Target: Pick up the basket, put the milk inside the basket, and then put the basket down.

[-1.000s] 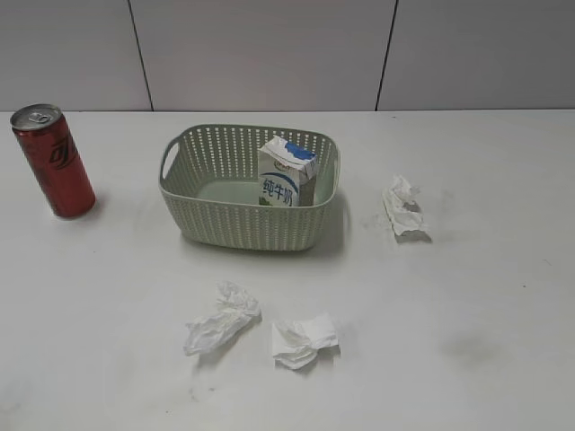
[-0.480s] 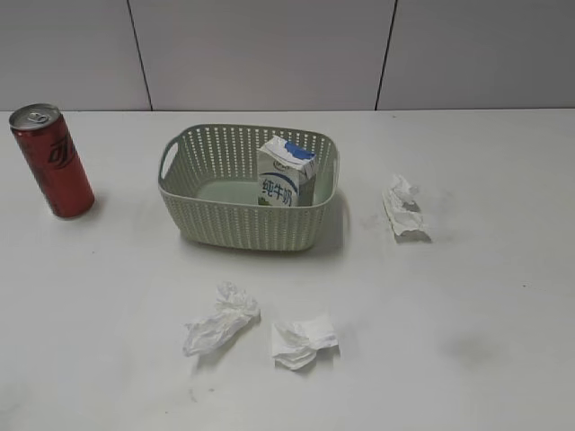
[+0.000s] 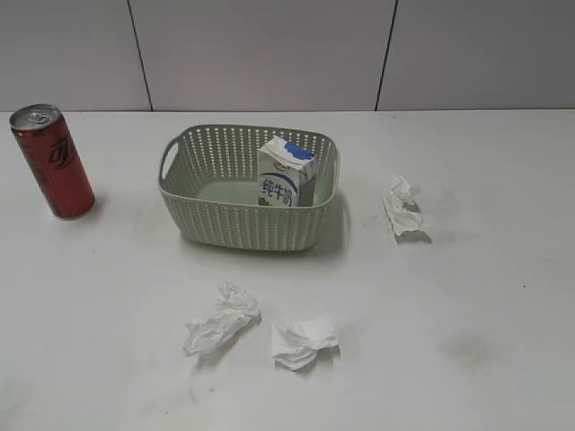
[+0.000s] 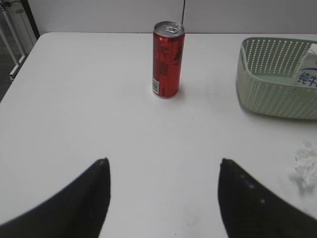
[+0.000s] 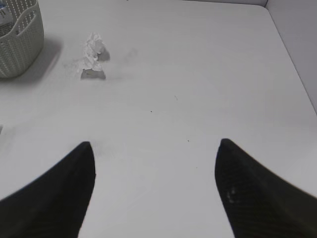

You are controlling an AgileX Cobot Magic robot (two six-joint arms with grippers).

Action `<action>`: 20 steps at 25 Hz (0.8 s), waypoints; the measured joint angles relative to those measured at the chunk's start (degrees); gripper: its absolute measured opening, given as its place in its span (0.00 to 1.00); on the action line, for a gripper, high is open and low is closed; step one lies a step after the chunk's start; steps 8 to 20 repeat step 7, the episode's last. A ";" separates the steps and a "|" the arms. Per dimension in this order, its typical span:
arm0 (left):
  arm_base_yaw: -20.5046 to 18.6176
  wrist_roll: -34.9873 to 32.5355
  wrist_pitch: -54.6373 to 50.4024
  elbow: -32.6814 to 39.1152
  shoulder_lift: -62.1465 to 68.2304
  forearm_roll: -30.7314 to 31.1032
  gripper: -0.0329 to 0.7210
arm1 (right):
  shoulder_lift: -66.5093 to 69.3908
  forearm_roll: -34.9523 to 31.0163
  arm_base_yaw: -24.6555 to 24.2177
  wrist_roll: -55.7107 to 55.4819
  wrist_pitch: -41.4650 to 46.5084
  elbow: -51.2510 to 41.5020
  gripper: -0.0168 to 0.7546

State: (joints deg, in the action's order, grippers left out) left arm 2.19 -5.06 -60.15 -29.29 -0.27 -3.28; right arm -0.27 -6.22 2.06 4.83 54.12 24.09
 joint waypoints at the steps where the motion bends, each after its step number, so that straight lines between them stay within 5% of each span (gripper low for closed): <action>1: 0.00 0.00 0.00 0.00 0.00 0.00 0.73 | 0.00 0.00 0.00 0.00 0.00 0.00 0.76; 20: 0.00 0.00 0.00 0.00 0.00 0.00 0.69 | 0.00 0.00 0.00 0.00 0.00 0.00 0.76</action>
